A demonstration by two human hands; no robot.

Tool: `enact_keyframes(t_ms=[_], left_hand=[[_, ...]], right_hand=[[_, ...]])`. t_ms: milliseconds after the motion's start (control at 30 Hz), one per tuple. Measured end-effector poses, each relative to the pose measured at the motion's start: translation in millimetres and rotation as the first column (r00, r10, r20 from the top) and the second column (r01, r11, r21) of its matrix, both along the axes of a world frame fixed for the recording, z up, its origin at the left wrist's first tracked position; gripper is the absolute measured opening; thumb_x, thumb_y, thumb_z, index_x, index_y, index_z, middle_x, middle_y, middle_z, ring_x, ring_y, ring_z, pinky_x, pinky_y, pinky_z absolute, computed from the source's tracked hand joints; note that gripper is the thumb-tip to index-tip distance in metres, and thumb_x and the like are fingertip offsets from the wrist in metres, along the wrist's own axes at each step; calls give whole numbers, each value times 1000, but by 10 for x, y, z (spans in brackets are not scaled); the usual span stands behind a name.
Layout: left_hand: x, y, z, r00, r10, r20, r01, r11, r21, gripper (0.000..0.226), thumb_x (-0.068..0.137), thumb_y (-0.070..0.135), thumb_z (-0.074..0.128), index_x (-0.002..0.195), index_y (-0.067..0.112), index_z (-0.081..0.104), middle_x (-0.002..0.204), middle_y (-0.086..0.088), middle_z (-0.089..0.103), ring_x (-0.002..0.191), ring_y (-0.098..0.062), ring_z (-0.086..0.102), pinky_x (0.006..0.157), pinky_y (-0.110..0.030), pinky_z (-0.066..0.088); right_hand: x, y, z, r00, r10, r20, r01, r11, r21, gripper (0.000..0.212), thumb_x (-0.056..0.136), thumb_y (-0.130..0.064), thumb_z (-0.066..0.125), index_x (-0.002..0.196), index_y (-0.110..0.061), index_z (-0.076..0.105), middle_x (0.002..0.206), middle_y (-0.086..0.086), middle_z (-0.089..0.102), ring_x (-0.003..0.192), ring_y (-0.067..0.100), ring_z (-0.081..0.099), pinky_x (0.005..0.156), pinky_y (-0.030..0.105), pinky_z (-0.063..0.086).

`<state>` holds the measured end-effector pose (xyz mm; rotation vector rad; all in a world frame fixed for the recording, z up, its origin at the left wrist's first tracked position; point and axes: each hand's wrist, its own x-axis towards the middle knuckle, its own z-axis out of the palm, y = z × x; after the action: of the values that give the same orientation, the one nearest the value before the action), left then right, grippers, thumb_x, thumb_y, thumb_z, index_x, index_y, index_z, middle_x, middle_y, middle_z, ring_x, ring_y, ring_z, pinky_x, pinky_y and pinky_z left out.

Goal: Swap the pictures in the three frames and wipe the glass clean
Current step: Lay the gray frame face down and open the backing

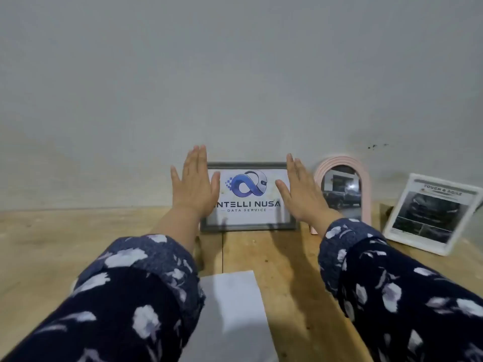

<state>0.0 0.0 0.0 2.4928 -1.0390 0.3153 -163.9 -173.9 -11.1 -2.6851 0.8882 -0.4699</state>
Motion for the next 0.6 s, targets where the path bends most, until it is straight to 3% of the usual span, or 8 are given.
enact_keyframes(t_ms=[67, 133, 467, 600], left_hand=[[74, -67, -146, 976, 13, -216, -18, 1000, -21, 62, 103, 37, 24, 154, 17, -6, 162, 1, -2, 149, -15, 1, 119, -49, 2], [242, -173, -390, 938, 65, -341, -71, 997, -4, 63, 103, 37, 29, 154, 16, 0, 162, 1, 2, 149, -17, 5, 119, -49, 6], [761, -657, -960, 759, 185, -624, -308, 947, -94, 63, 103, 34, 36, 152, 0, 13, 158, -17, 19, 145, -31, 20, 118, -39, 19], [787, -832, -1031, 693, 193, -695, -366, 924, -108, 49, 103, 36, 34, 137, 1, 38, 137, -19, 47, 124, -37, 46, 97, -41, 38]], right_hand=[[31, -161, -156, 1000, 2, -4, -1, 991, 137, 67, 101, -46, 24, 151, -23, -15, 161, 7, -2, 148, 27, 4, 118, 46, 14], [80, -401, -387, 999, -10, -41, 21, 962, 273, 67, 102, -43, 26, 152, -18, -11, 161, 9, 3, 147, 27, 7, 118, 43, 14], [490, -1208, -849, 985, -174, 10, 132, 783, 608, 64, 103, -41, 21, 152, -10, -5, 161, 8, 2, 148, 24, 5, 118, 35, 8], [651, -1280, -942, 963, -268, 0, 217, 782, 584, 62, 101, -47, 19, 151, -9, 18, 155, 15, 25, 141, 32, 28, 116, 42, 22]])
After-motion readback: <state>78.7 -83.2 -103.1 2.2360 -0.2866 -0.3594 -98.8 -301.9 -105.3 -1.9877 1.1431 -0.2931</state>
